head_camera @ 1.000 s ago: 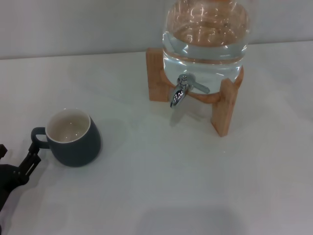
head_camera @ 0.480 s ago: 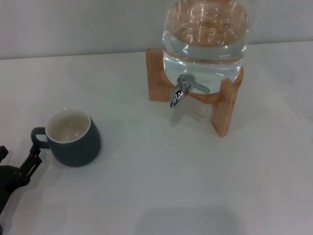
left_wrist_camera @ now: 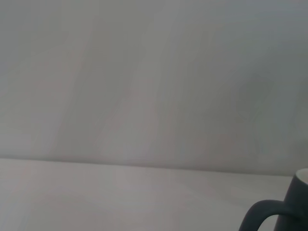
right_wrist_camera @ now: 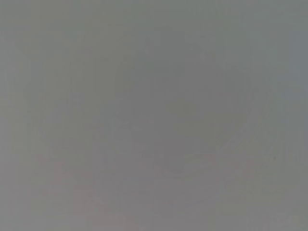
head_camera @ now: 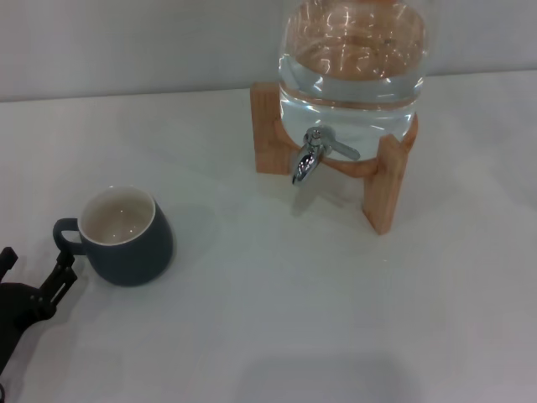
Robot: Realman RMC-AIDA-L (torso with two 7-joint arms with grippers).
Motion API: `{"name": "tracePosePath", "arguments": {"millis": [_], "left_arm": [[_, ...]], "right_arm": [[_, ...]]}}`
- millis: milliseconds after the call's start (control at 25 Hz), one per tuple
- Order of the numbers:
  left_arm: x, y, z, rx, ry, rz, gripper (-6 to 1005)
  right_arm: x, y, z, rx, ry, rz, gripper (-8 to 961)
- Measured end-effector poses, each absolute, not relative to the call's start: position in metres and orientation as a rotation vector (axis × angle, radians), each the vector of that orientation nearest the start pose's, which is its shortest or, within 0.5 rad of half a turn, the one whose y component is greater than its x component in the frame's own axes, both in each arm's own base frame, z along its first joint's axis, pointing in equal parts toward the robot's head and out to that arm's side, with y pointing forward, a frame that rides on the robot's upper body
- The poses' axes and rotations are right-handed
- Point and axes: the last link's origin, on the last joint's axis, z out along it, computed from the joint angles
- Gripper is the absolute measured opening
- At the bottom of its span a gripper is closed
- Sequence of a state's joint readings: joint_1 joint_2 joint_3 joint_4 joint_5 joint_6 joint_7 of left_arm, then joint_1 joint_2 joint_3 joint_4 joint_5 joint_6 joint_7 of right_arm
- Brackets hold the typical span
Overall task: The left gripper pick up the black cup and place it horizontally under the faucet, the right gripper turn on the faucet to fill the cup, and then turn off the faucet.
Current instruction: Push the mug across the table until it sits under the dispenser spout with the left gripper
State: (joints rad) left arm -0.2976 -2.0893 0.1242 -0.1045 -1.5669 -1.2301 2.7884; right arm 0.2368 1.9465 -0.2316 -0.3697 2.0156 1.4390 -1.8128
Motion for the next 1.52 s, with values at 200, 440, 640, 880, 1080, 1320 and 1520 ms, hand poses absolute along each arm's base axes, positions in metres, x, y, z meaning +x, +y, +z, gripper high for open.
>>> {"name": "tracePosePath", "arguments": {"millis": [200,440,640,880,1080,1320,1520], "left_arm": [[-0.366,0.249,-0.051,-1.760,-0.789,-0.678,823],[-0.367,0.251,-0.049,-1.754,-0.782,-0.679,822],[-0.366,0.252,-0.048,-1.750,-0.775,-0.683,820],[-0.367,0.251,-0.048,-1.753,-0.777,-0.679,819],[-0.367,0.252,-0.048,-1.751,-0.778,-0.677,818],[-0.364,0.259,-0.046,-1.748,-0.764,-0.685,816],[-0.360,0.266,-0.045,-1.753,-0.750,-0.693,815]], "right_arm": [[0.405,0.261,0.176,-1.218,0.824,1.296,843],[0.404,0.262,0.176,-1.220,0.822,1.299,843],[0.404,0.262,0.176,-1.220,0.823,1.299,843],[0.404,0.263,0.175,-1.219,0.825,1.302,843],[0.403,0.264,0.174,-1.218,0.827,1.302,843],[0.404,0.263,0.173,-1.216,0.832,1.302,843],[0.405,0.261,0.172,-1.213,0.833,1.300,843]]}}
